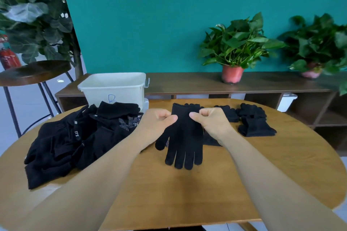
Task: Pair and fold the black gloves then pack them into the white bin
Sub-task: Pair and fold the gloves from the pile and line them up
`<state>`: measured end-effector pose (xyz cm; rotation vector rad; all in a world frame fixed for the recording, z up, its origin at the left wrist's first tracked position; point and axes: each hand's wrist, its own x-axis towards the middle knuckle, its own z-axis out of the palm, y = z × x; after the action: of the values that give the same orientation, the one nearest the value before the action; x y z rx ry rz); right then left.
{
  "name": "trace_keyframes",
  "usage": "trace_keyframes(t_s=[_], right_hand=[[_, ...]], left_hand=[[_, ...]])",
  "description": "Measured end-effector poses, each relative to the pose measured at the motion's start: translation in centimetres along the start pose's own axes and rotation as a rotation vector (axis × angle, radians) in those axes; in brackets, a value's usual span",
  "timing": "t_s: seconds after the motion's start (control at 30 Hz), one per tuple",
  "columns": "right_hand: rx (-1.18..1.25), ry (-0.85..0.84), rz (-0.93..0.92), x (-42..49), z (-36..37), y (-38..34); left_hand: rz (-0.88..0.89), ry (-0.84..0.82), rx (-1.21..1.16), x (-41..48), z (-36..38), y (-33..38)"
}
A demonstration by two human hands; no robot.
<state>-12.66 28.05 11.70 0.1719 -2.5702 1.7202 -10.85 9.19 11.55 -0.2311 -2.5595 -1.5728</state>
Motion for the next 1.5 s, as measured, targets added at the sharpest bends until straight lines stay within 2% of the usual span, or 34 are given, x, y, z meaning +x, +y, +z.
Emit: trace_keyframes(t_s=[0.13, 0.27, 0.33, 0.5, 0.63, 0.77, 0.87, 0.93, 1.0, 1.13, 1.23, 1.5], right_hand=[[-0.039, 0.048, -0.08, 1.1, -1.2, -0.4], [-0.225, -0.067, -0.09, -2.2, -0.4, 4.0], [-0.393, -0.087, -0.156, -4.6, 0.2, 7.4], [-0.716, -0.106, -0.383, -9.3, 1.7, 12.3], [-0.802, -0.057, -0.497, -10.9, 2.4, 13.1], [-0.778, -0.056, -0.464, -11.4, 1.9, 12.9], [-0.691, 0.034, -0.341, -10.8, 1.3, 11.9], [-0.755, 0.052, -0.3, -10.2, 1.6, 10.9], [-0.867, 0.019, -0.275, -9.5, 2.7, 10.4], [-1.045, -0.191, -0.175, -8.8, 5.6, 10.9], [-1.075, -0.297, -0.089, -8.7, 6.0, 12.4], [-1.111, -0.241, -0.063, -9.0, 5.7, 13.4]], left_hand=[[0.058, 0.007, 0.021, 1.6, 0.4, 0.1], [0.025, -0.122, 0.133, -1.4, 2.5, -5.0], [0.012, -0.169, 0.193, -3.8, 4.0, -7.9], [0.261, -0.169, 0.522, -8.6, 5.8, -11.2], [0.392, -0.188, 0.633, -9.9, 6.0, -11.9], [0.331, -0.18, 0.633, -9.8, 5.2, -11.1], [0.252, -0.133, 0.645, -9.3, 5.1, -10.1], [0.234, -0.134, 0.698, -9.0, 5.9, -9.4], [0.23, -0.164, 0.748, -8.9, 7.5, -8.8], [0.164, -0.267, 0.931, -9.1, 10.2, -9.1], [0.167, -0.316, 1.029, -9.2, 10.3, -10.1], [0.215, -0.305, 1.018, -9.3, 9.2, -11.4]])
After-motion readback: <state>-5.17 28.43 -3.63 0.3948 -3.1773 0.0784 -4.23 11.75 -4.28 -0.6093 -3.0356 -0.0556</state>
